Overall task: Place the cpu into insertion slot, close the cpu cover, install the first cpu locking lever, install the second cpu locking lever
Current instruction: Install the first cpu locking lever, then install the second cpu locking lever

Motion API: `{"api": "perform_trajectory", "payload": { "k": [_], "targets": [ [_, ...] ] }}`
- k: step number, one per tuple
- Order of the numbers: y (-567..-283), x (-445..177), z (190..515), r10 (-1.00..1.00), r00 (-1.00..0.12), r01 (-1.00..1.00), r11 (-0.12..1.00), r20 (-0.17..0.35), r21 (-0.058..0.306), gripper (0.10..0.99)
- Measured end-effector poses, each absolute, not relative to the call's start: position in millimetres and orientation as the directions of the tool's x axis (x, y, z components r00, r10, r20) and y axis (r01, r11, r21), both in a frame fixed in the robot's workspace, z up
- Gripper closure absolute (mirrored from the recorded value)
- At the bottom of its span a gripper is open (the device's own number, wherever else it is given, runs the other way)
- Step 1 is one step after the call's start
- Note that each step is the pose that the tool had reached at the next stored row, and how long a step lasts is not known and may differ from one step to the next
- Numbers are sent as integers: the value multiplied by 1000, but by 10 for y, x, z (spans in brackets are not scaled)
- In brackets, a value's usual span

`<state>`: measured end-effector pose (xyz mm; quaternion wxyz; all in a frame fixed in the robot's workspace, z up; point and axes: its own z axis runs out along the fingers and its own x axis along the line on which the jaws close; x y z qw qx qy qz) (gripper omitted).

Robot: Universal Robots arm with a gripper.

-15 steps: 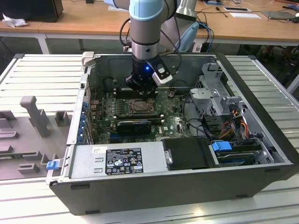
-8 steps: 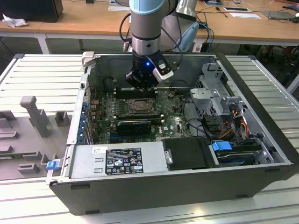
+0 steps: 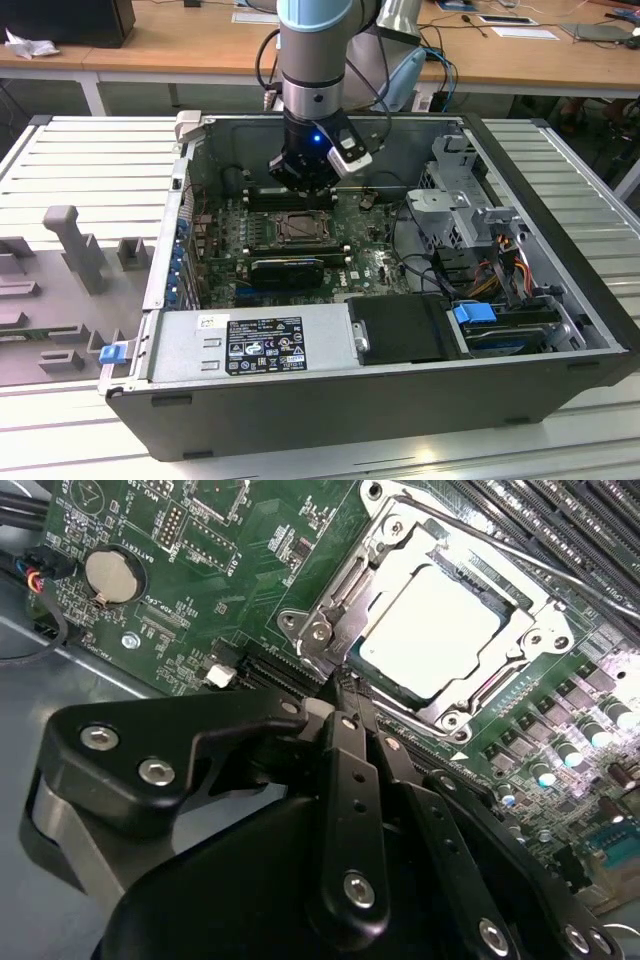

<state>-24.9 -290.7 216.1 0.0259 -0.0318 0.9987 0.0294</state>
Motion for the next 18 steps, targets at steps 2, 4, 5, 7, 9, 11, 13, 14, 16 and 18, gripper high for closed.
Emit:
{"api": "perform_trajectory", "payload": {
  "k": [2,4,5,7,9,11,13,14,16,18],
  "targets": [
    [-2921,-249,2161,-62,-997,-65,996,-54,57,980],
    [-2929,-249,2161,-62,-997,-65,996,-54,57,980],
    [-2933,-249,2161,-62,-997,-65,996,-54,57,980],
    [-2944,-249,2162,-62,-997,-65,996,-54,57,980],
    [-2948,-248,2241,-61,-997,-64,996,-54,57,980],
    [-2949,-249,2363,-61,-997,-64,996,-54,57,980],
    [-2950,-248,2457,-61,-997,-64,996,-54,57,980],
    [-2955,-247,2500,-61,-997,-64,996,-54,57,980],
    [-2995,-248,2503,-60,-997,-63,996,-54,57,980],
    [-3087,-248,2504,-60,-997,-63,996,-54,58,980]
  ]
}}
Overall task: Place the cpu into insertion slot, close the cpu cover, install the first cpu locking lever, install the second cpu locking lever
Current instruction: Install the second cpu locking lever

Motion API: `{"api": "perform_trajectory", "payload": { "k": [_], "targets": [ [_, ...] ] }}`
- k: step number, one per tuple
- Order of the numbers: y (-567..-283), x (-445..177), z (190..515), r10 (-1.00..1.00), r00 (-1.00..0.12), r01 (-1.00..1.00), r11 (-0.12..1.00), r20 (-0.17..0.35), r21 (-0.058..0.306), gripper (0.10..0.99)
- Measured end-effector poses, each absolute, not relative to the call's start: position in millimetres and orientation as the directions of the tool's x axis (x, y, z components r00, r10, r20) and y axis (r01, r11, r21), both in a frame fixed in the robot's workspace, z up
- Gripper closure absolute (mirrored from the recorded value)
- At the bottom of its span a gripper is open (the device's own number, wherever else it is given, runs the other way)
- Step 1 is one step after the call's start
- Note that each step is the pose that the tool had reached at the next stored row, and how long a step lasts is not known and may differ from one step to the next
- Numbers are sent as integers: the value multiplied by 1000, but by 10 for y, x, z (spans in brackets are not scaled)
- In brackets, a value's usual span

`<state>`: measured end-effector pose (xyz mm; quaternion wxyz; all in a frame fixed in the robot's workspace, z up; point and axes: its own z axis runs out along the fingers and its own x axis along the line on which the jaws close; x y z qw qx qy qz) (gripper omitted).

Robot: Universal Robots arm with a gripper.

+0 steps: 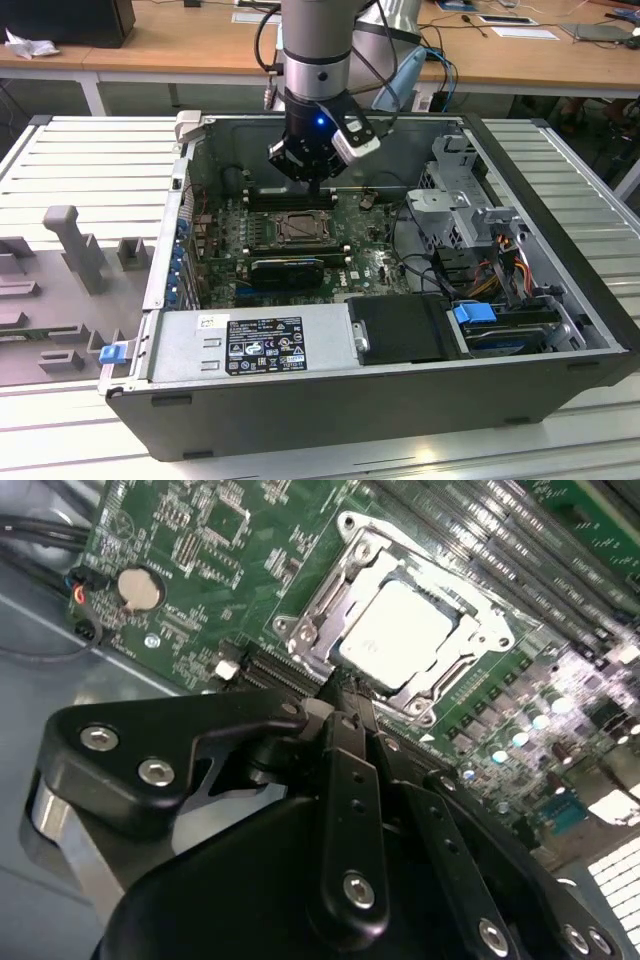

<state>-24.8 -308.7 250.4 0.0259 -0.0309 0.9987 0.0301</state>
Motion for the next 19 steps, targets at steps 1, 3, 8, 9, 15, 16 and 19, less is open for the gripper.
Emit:
{"api": "perform_trajectory", "payload": {
  "k": [1,3,8,9,15,16,19],
  "targets": [
    [-3121,-248,2503,-60,-997,-63,996,-54,59,980],
    [-3163,-248,2503,-60,-997,-63,996,-54,59,980],
    [-3266,-248,2507,-60,-997,-63,996,-54,59,980],
    [-3268,-249,2513,-60,-997,-63,996,-54,59,980],
    [-3290,-248,2587,-60,-997,-63,996,-54,59,980],
    [-3311,-248,2587,-60,-997,-63,996,-54,59,980],
    [-3381,-248,2586,-60,-997,-63,996,-49,59,980]
  ]
}}
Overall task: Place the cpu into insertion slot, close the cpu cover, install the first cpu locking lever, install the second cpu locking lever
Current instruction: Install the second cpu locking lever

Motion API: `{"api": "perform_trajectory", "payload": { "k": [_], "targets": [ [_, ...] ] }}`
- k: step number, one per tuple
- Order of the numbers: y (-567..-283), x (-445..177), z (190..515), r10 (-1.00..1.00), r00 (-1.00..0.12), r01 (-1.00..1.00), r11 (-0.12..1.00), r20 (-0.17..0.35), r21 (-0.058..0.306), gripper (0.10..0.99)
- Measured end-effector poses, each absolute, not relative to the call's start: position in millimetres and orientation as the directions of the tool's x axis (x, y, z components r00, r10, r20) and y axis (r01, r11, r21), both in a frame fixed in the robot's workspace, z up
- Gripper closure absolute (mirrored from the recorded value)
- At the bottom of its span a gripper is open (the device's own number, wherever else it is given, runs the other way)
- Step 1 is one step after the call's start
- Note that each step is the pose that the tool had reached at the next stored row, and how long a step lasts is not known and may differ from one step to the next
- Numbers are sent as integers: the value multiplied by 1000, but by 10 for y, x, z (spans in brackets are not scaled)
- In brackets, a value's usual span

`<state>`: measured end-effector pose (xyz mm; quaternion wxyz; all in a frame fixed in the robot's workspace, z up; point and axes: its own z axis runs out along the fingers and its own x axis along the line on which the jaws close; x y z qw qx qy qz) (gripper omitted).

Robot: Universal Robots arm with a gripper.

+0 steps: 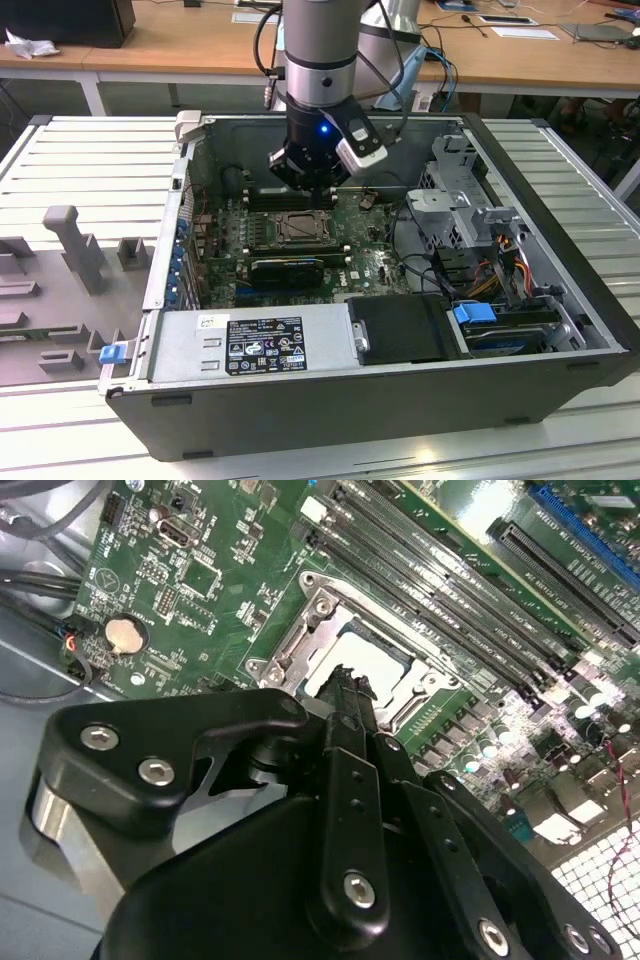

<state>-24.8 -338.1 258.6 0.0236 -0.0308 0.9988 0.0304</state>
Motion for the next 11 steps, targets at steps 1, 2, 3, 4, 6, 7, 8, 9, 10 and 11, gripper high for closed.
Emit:
{"api": "perform_trajectory", "payload": {
  "k": [1,2,3,4,6,7,8,9,10,11],
  "targets": [
    [-3385,-247,2592,-60,-997,-63,996,-42,60,980],
    [-3387,-246,2595,-60,-997,-62,996,-38,60,980],
    [-3395,-245,2596,-60,-998,-62,996,-31,60,980],
    [-3401,-245,2596,-60,-998,-62,996,-29,60,980],
    [-3436,-245,2596,-60,-998,-62,996,-29,61,980],
    [-3468,-245,2596,-60,-998,-62,996,-29,60,980],
    [-3509,-245,2594,-60,-998,-62,996,-29,61,980],
    [-3530,-245,2594,-60,-998,-62,996,-27,61,980],
    [-3544,-245,2592,-60,-998,-61,996,-23,61,980],
    [-3567,-245,2586,-60,-998,-61,996,-18,62,980]
  ]
}}
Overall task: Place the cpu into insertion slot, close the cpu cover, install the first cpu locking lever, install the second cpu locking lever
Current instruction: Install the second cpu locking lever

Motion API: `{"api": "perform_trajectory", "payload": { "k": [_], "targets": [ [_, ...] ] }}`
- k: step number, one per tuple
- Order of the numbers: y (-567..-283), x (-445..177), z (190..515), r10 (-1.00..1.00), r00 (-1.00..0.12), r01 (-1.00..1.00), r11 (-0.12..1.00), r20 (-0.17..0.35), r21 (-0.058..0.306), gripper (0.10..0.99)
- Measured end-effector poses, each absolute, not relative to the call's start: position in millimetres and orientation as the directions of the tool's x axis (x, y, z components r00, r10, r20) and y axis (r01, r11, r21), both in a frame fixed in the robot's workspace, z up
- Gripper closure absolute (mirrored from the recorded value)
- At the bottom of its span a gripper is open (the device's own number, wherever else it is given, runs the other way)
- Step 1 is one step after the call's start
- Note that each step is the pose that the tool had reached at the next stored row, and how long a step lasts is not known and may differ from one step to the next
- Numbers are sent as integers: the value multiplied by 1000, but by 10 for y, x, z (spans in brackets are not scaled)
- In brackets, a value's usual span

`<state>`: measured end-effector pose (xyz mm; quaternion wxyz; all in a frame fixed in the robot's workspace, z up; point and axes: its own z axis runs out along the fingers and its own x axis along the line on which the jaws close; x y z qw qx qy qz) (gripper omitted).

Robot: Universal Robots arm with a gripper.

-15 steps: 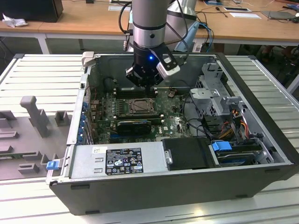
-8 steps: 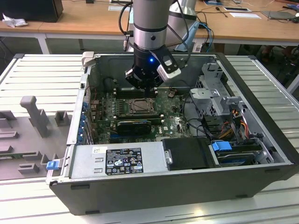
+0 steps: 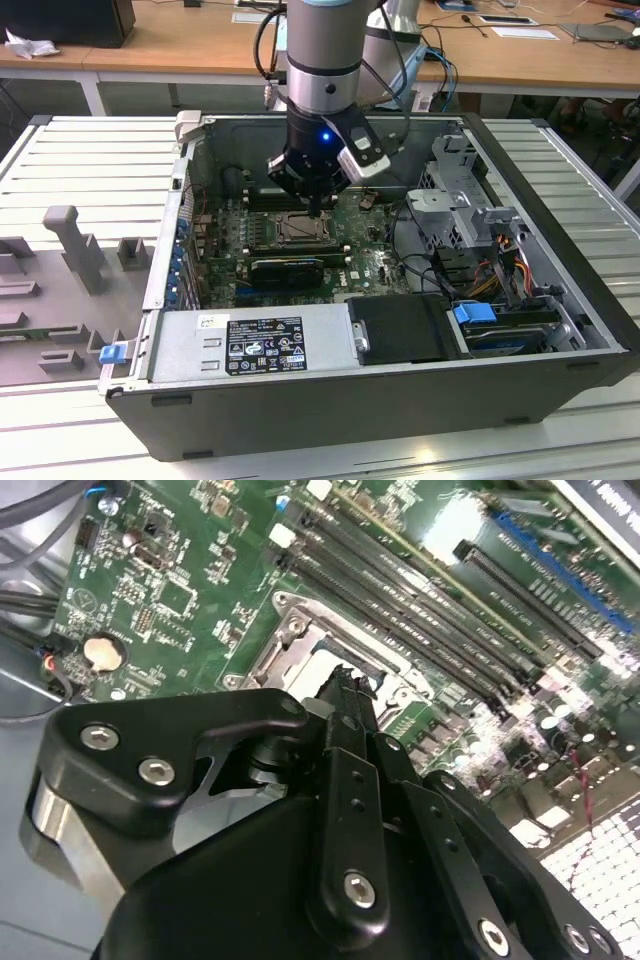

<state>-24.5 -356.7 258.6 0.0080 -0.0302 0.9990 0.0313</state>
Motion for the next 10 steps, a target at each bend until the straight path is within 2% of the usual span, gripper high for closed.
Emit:
{"api": "perform_trajectory", "payload": {
  "k": [7,10],
  "targets": [
    [-3666,-285,2464,-60,-998,-61,996,-15,66,980],
    [-3689,-481,2424,-60,-998,-61,996,-15,67,980]
  ]
}}
